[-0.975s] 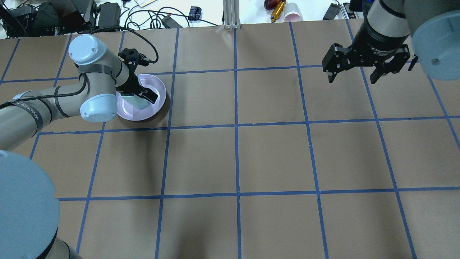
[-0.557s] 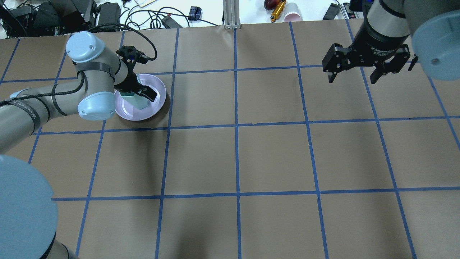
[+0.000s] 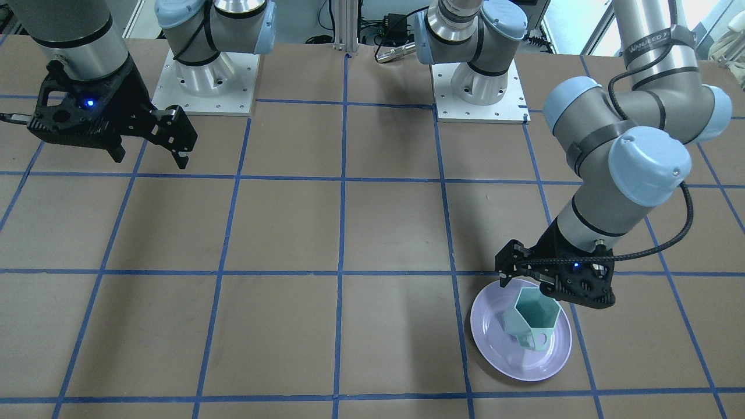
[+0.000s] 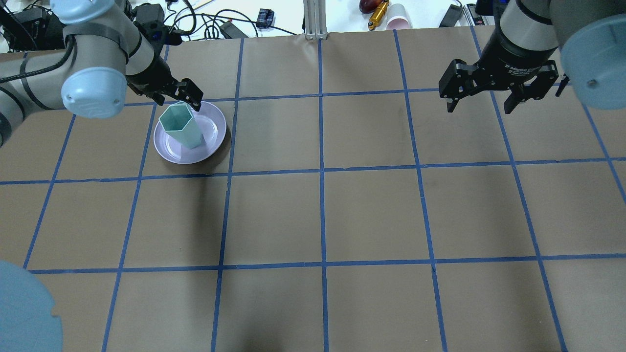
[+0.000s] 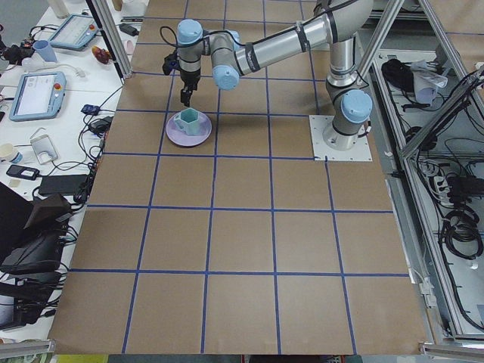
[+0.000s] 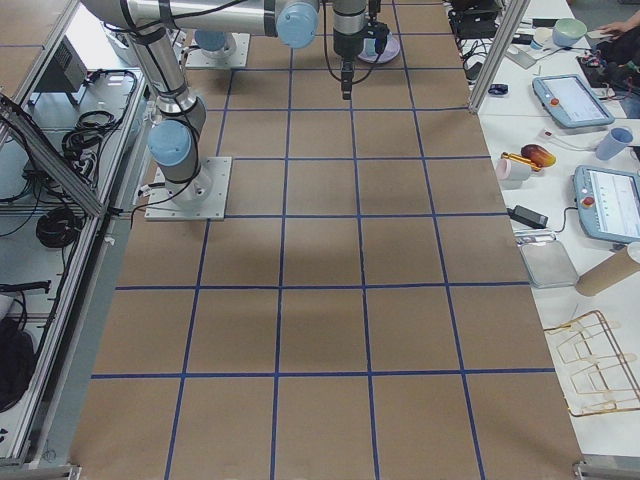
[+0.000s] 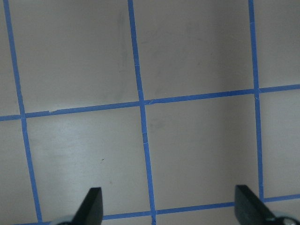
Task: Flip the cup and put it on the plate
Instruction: 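Open the left gripper and release the cup on the plate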
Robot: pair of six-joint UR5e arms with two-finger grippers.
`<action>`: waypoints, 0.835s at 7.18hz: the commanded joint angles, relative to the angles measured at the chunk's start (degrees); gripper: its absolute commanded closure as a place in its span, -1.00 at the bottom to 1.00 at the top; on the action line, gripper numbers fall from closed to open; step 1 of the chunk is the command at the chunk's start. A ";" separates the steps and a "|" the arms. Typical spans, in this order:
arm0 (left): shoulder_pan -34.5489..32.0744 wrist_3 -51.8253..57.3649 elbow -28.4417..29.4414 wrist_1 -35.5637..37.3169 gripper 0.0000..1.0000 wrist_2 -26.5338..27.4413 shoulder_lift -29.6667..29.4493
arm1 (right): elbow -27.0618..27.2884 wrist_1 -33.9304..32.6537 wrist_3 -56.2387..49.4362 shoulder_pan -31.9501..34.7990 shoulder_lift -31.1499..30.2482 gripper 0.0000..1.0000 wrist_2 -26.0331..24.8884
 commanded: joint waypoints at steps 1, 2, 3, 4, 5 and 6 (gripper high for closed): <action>-0.21 -4.22 4.62 -12.84 -1.00 0.37 4.46 | 0.00 0.00 0.00 0.00 0.05 -1.00 0.09; -0.21 -5.71 7.25 -20.56 -1.00 0.46 6.57 | 0.00 0.00 0.00 0.00 -0.04 -1.00 0.00; -0.30 -9.20 9.89 -26.64 -1.00 0.38 8.42 | 0.00 0.00 0.00 0.00 -0.04 -1.00 0.00; -0.21 -10.45 11.31 -29.58 -1.00 0.46 9.66 | 0.00 0.00 0.00 0.00 -0.04 -1.00 0.00; -0.30 -13.16 11.41 -31.52 -1.00 0.55 10.71 | 0.00 0.00 0.00 0.00 0.05 -1.00 0.00; -0.65 -14.06 11.15 -32.84 -1.00 0.38 11.68 | 0.00 0.00 0.00 0.00 -0.04 -1.00 0.00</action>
